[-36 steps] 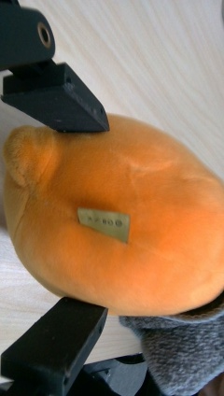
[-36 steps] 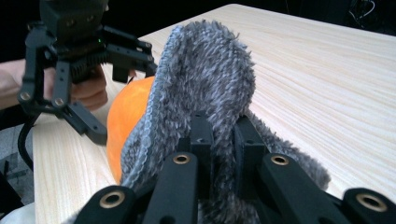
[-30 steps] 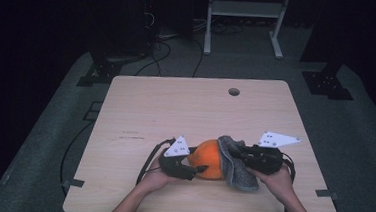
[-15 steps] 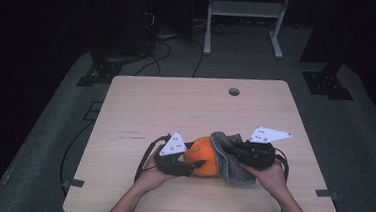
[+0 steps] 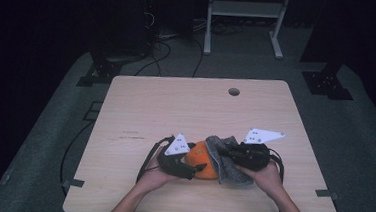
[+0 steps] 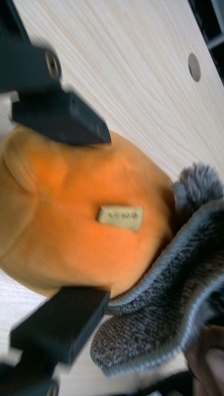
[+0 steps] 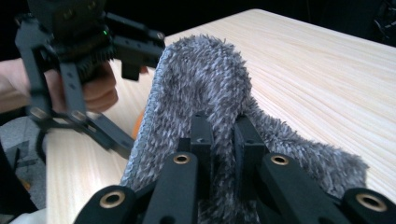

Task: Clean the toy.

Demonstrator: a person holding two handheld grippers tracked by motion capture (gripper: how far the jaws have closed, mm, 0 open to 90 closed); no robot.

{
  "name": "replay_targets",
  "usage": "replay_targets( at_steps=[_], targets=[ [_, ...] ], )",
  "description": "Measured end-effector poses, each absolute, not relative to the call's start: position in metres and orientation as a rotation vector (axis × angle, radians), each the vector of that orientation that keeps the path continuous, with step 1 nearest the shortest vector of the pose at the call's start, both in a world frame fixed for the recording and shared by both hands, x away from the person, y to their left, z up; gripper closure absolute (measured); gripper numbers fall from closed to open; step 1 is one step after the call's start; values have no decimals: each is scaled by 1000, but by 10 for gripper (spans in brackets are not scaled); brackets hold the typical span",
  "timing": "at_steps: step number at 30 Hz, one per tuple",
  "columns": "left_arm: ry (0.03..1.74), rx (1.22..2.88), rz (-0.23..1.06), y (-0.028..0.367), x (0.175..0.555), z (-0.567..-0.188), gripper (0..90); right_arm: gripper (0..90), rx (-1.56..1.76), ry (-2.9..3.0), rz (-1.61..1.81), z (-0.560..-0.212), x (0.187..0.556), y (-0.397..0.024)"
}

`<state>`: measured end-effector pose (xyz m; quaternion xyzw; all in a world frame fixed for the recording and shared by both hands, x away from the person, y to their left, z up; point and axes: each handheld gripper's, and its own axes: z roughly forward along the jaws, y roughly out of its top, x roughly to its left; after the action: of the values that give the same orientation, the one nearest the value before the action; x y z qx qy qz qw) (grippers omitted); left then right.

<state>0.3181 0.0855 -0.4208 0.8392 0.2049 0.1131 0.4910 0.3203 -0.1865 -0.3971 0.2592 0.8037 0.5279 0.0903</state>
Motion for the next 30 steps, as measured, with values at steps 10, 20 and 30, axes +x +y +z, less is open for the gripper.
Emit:
replay_targets(
  at_steps=[10, 20, 30],
  targets=[
    [494, 2051, 300, 82, 319, -428, 318, 806, 804, 2374, 1575, -398, 319, -194],
    [480, 2034, 319, 89, 311, -419, 371, 807, 782, 2357, 1605, -394, 316, -188],
    [503, 2019, 332, 88, 312, -415, 367, 807, 881, 2365, 1577, -409, 313, -207]
  ],
)
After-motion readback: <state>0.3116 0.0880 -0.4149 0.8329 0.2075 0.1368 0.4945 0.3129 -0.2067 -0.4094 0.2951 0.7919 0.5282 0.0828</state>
